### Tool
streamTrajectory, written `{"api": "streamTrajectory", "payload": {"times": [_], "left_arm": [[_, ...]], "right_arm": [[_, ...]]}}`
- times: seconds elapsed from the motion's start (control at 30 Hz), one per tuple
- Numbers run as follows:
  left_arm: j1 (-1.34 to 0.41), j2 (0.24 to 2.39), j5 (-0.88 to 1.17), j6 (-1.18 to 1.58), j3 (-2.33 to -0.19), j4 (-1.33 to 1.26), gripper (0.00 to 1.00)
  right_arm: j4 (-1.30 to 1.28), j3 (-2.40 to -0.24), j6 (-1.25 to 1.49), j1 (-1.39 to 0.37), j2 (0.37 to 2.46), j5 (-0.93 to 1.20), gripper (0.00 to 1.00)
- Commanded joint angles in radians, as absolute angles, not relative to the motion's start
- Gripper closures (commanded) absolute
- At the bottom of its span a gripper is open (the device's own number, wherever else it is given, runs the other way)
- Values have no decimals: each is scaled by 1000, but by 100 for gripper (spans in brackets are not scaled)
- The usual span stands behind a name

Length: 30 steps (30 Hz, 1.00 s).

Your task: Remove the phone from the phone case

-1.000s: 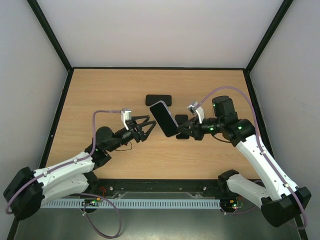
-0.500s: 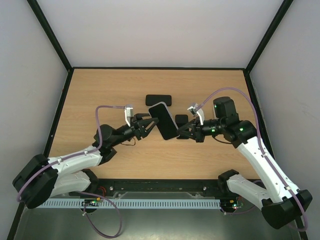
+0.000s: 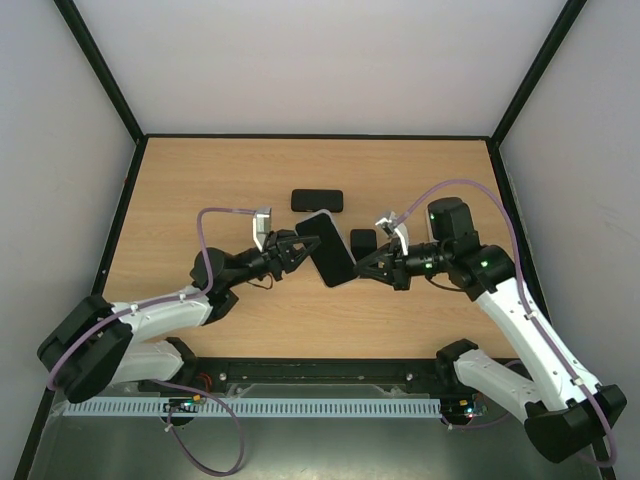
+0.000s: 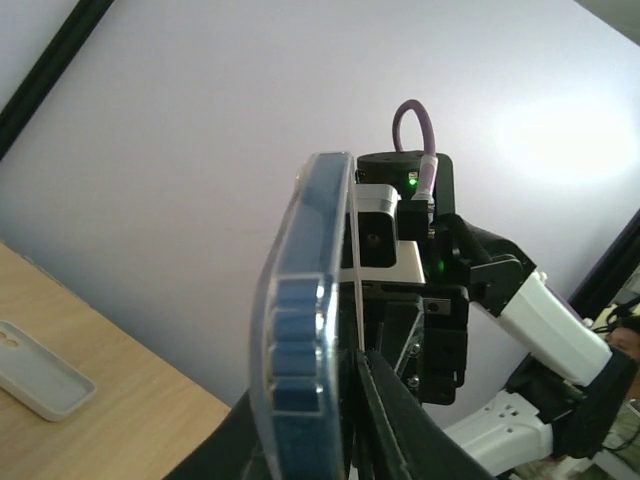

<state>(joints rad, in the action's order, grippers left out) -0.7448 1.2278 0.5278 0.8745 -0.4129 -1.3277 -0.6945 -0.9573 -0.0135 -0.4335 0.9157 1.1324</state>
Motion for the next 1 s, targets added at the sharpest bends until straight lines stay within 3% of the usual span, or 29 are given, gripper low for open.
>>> {"api": "streamTrajectory", "payload": {"times": [0.0,0.2,0.3,0.5,0.67,0.97], "left_arm": [[-744,1212,577,864,-448,-1415,87],[-741,1183,616,850,-463,-1359,97],[-735,1159,644,845,-475,-1291,97],[-733,1070,656,785,-514,-1064,97],[-733,983,669,717,-545,-885,97],[-733,972,713,696,-586,-818,97]], "right_arm": [[-650,-953,-1,-435,890,1151,98],[-689,-964,-77,-436,884,1155,98],[-702,-964,-120,-436,874,1149,97],[-772,-1013,-298,-436,863,1163,58],[-875,-1030,-523,-438,853,1099,40],[-1039,-1097,-655,-537,983,1143,49]]}}
